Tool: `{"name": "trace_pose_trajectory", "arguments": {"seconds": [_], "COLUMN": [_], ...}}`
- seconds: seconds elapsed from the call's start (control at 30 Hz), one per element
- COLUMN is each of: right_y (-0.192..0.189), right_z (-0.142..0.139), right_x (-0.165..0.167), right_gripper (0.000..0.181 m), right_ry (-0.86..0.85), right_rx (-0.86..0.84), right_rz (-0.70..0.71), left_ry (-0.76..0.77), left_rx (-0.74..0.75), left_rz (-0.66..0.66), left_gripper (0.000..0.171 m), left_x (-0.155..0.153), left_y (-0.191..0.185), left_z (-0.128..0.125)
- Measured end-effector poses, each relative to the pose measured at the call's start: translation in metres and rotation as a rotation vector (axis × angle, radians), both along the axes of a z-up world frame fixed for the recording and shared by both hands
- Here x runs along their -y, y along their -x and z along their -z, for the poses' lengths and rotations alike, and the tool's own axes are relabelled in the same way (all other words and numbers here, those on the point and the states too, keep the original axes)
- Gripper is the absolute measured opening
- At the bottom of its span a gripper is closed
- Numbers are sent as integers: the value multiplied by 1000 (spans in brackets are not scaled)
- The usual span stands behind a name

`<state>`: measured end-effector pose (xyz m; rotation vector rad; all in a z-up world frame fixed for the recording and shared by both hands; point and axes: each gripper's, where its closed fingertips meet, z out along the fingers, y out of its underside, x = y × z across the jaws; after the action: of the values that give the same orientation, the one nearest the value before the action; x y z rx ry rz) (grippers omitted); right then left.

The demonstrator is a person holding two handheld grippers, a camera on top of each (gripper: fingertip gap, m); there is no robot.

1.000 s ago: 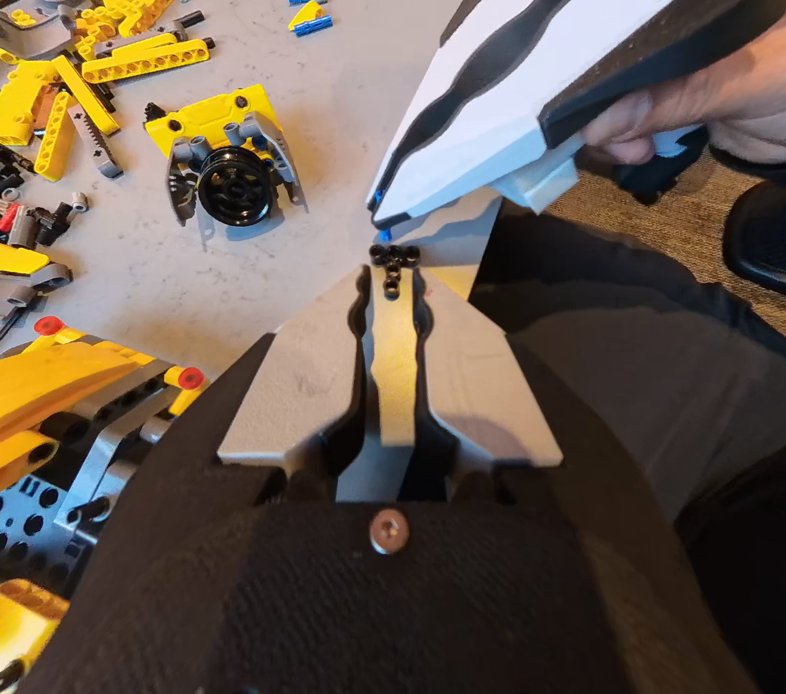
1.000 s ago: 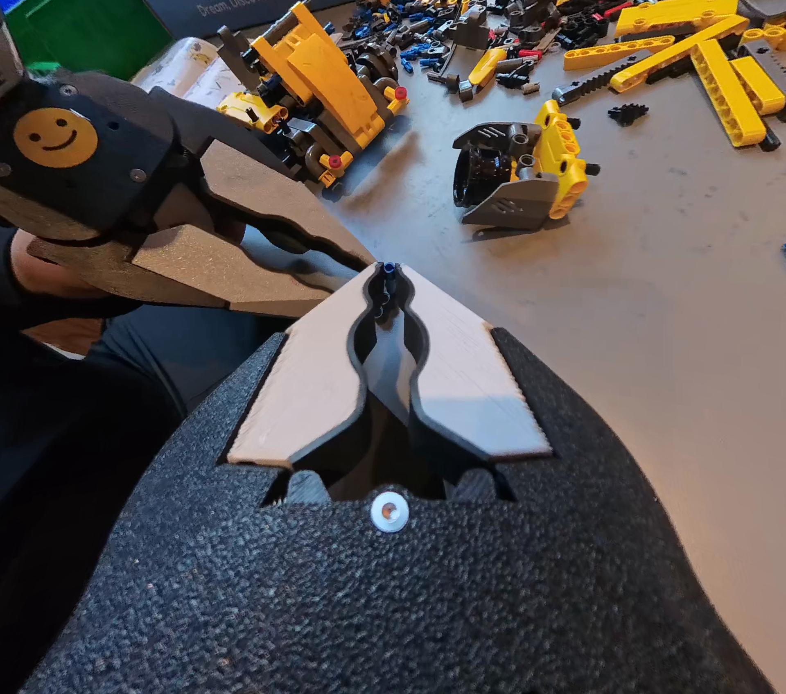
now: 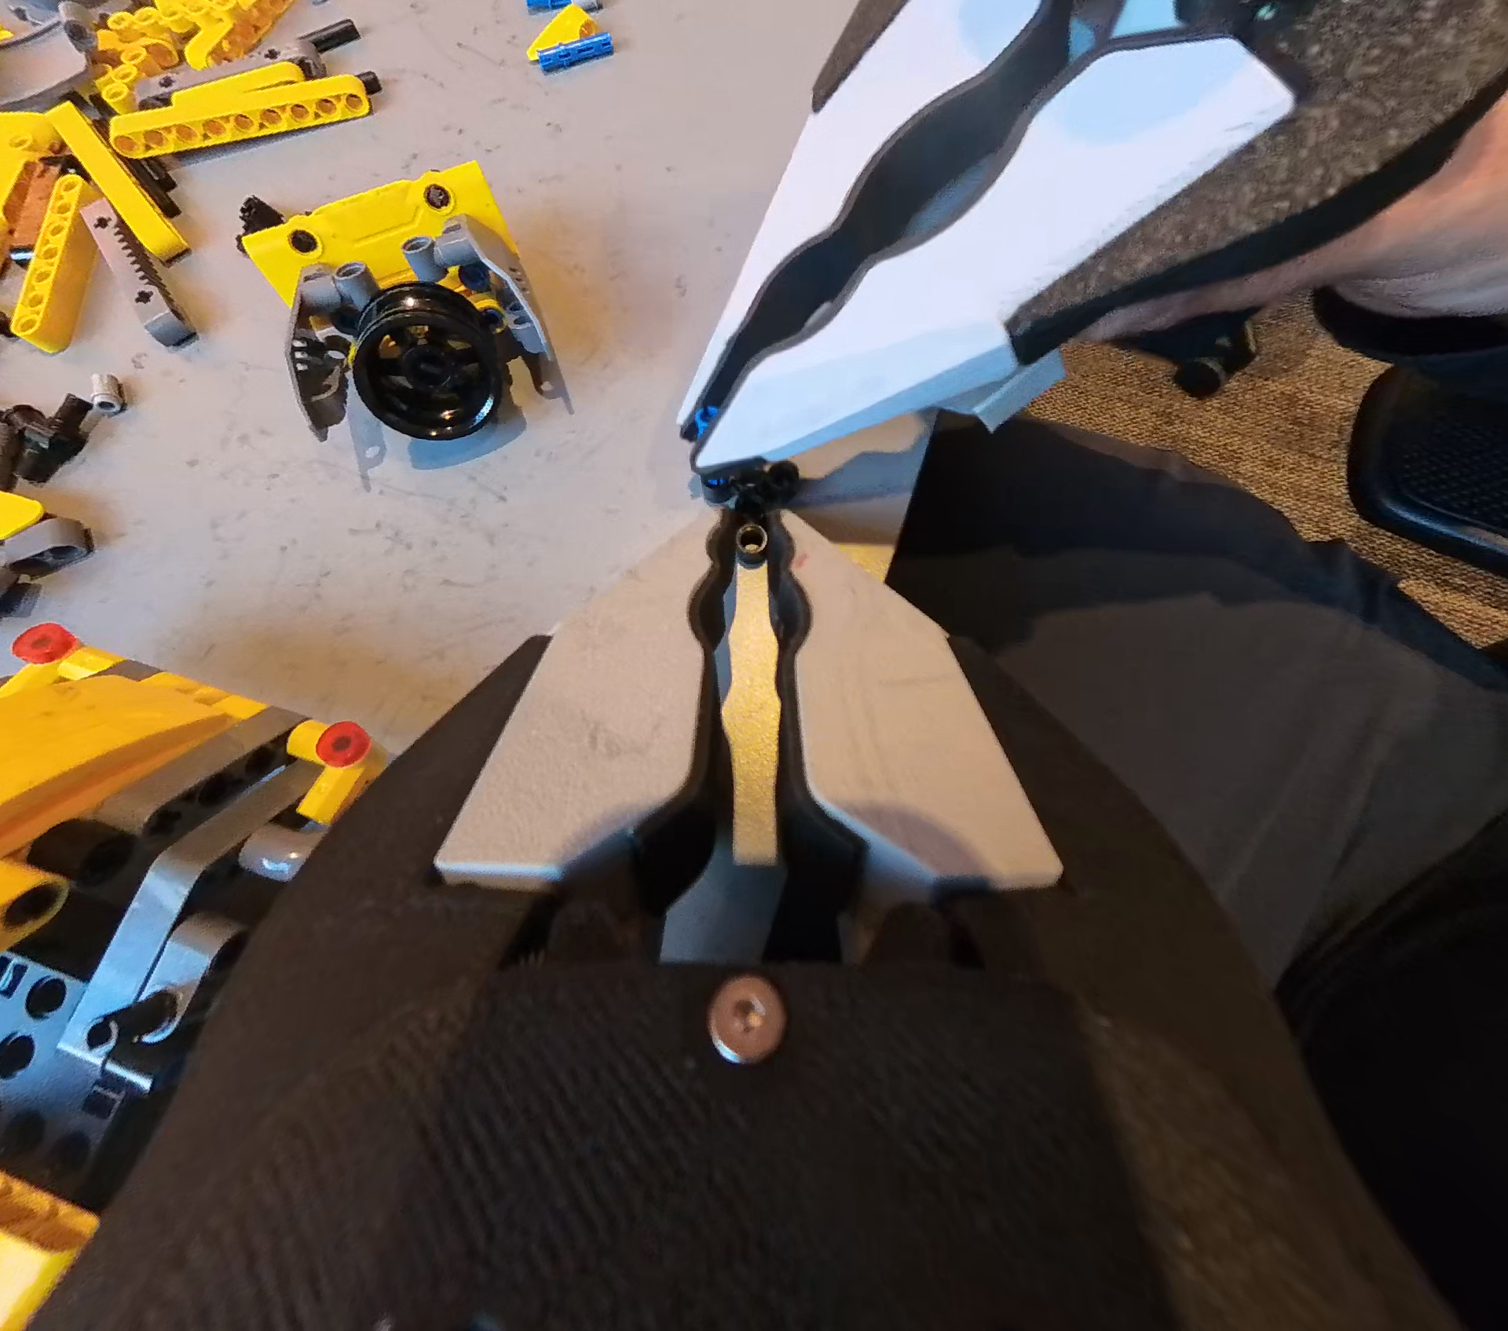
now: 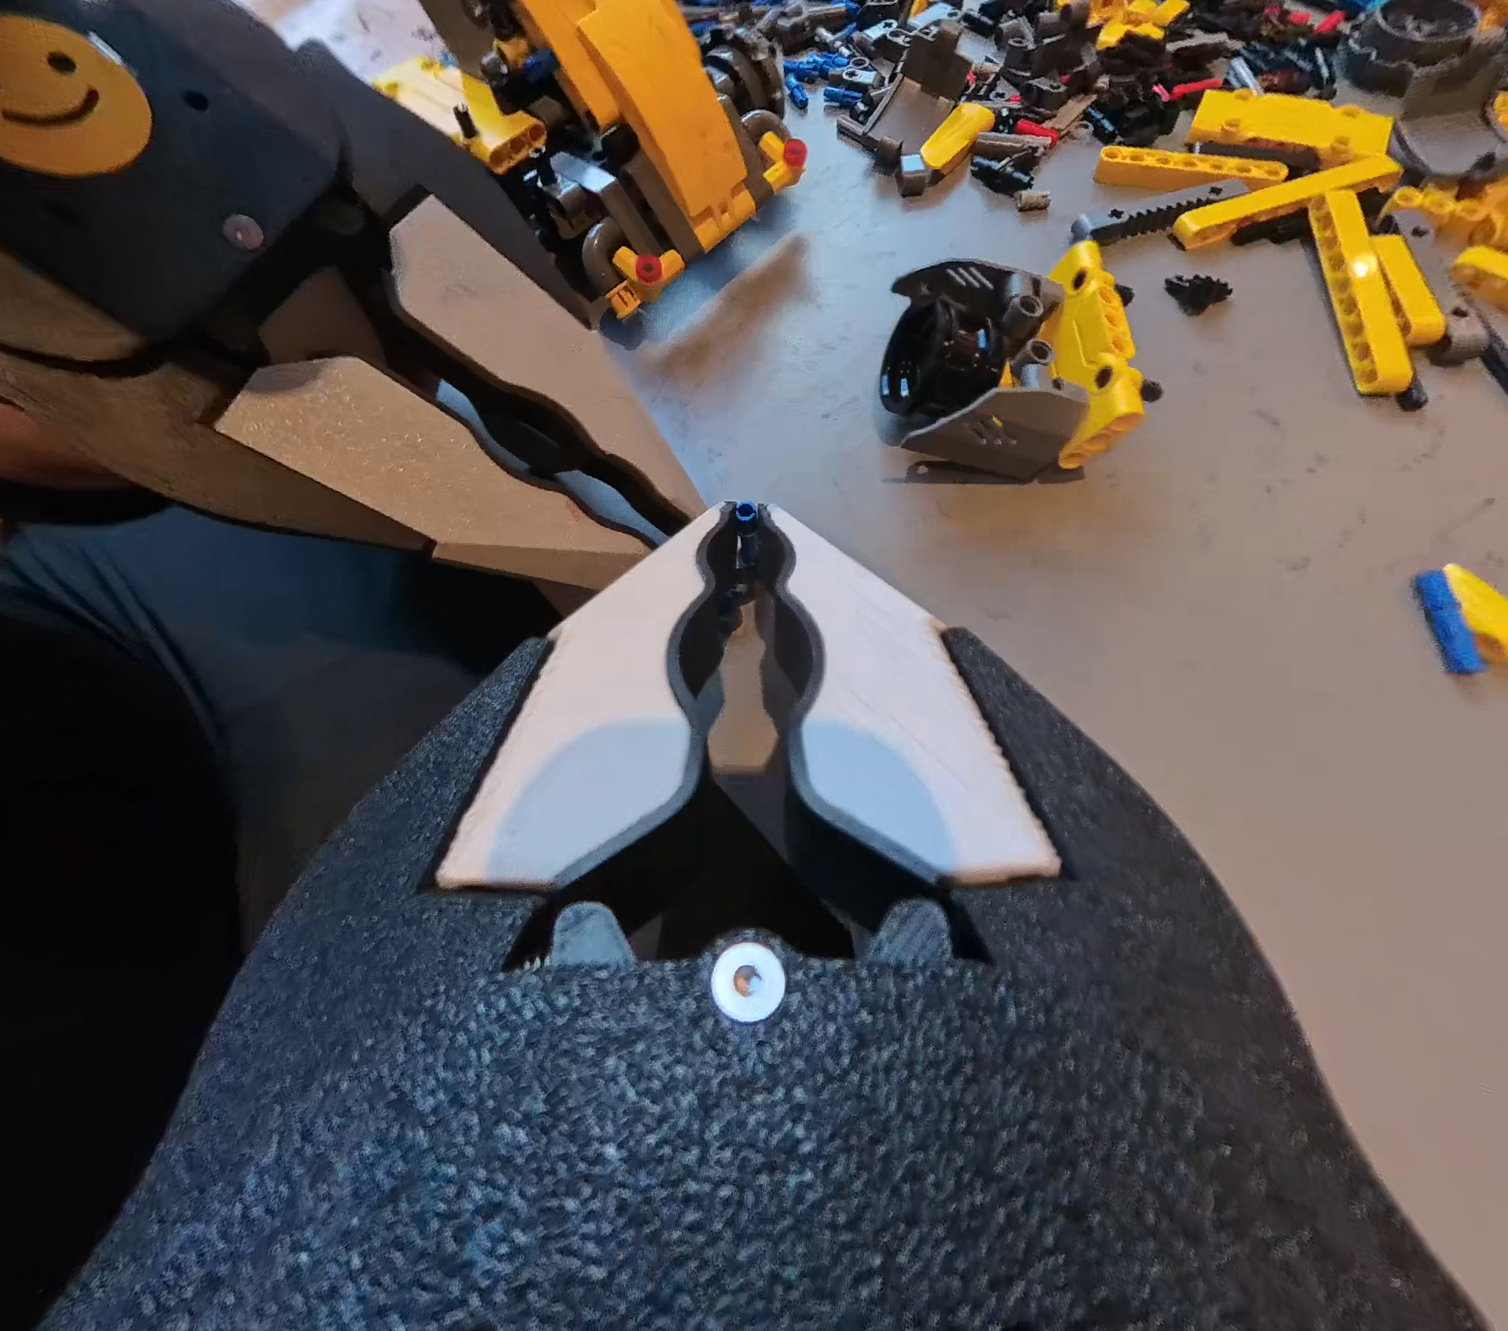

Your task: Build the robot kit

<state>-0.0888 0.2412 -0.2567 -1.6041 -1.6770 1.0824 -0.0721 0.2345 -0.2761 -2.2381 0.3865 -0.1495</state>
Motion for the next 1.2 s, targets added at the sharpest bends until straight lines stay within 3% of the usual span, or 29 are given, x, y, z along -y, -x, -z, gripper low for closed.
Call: {"name": "trace_pose_trajectory", "arguments": {"seconds": [0.13,0.4,0.5,0.8,1.07,1.2], "right_y": [0,-1,-3,-6,-5,-2], "right_z": [0,0,0,2,3,4], "right_x": [2,5,5,2,0,1], "right_gripper": [4,4,4,4,4,4], "right_ry": [-118,-108,-196,-262,-73,-114], "right_rx": [19,4,-10,12,226,380], "right_rz": [-43,-131,-196,-200,-234,-274], "left_ry": [0,2,5,1,3,4], "left_rx": [1,4,10,5,8,10], "left_rz": [0,2,2,0,-4,-5], "left_gripper": [6,6,5,5,5,6], "left_x": [0,0,0,0,0,-1], "left_y": [0,0,0,0,0,0], "left_z": [0,0,0,0,0,0]}}
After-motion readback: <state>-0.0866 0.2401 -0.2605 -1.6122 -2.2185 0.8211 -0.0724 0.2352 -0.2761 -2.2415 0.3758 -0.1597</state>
